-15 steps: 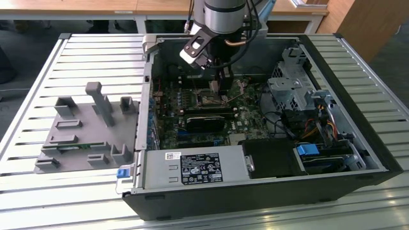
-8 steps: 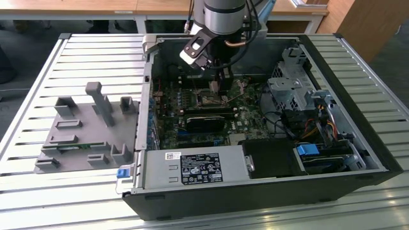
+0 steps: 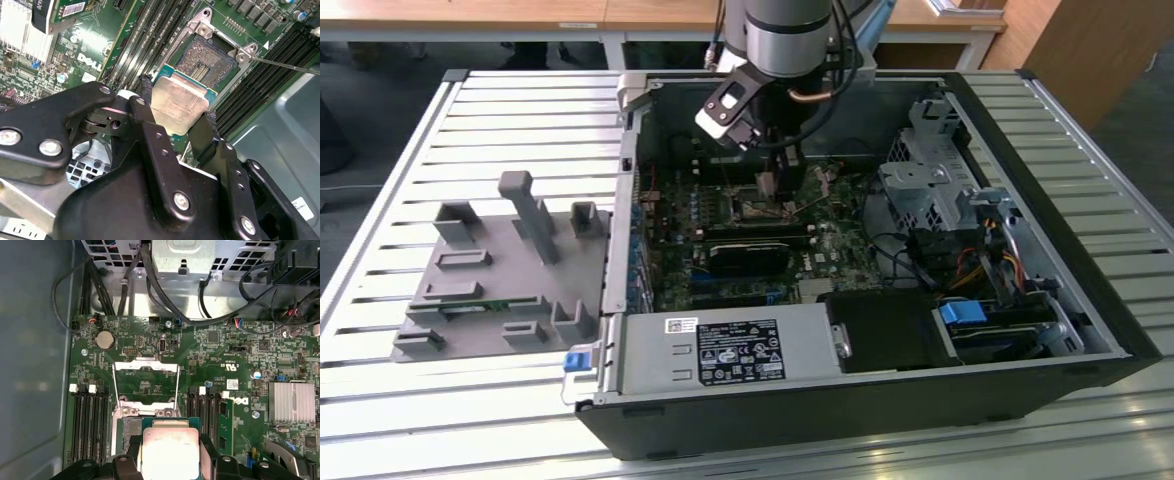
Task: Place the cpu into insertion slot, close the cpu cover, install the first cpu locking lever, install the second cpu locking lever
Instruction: 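Place the cpu into insertion slot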
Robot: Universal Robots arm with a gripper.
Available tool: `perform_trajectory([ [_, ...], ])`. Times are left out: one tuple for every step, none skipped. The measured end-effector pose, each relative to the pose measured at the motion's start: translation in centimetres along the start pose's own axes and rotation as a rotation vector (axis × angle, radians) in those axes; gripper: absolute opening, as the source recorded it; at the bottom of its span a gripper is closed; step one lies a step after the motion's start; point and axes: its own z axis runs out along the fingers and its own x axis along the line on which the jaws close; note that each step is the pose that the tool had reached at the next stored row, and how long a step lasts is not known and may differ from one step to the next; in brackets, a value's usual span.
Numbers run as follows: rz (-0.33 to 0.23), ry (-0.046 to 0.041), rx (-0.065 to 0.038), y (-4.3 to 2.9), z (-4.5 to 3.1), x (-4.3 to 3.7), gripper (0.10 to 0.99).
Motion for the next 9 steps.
perform_trajectory([
  [0.000,-0.0001,0.000,-0.01,0.13,0.01,0.541],
  [0.000,-0.0002,0.000,-0.02,0.28,0.02,0.541],
  [0.000,-0.0002,0.000,-0.04,0.43,0.05,0.541],
  [0.000,-0.0002,0.000,-0.05,0.55,0.10,0.541],
  [0.000,-0.0002,0.000,-0.05,0.62,0.11,0.541],
  [0.000,-0.0003,0.000,-0.06,0.69,0.13,0.541],
  [0.000,-0.0003,0.000,-0.08,0.76,0.18,0.541],
  [0.000,-0.0002,0.000,-0.09,0.83,0.25,0.541],
  [0.000,-0.0002,0.000,-0.11,0.89,0.31,0.541],
])
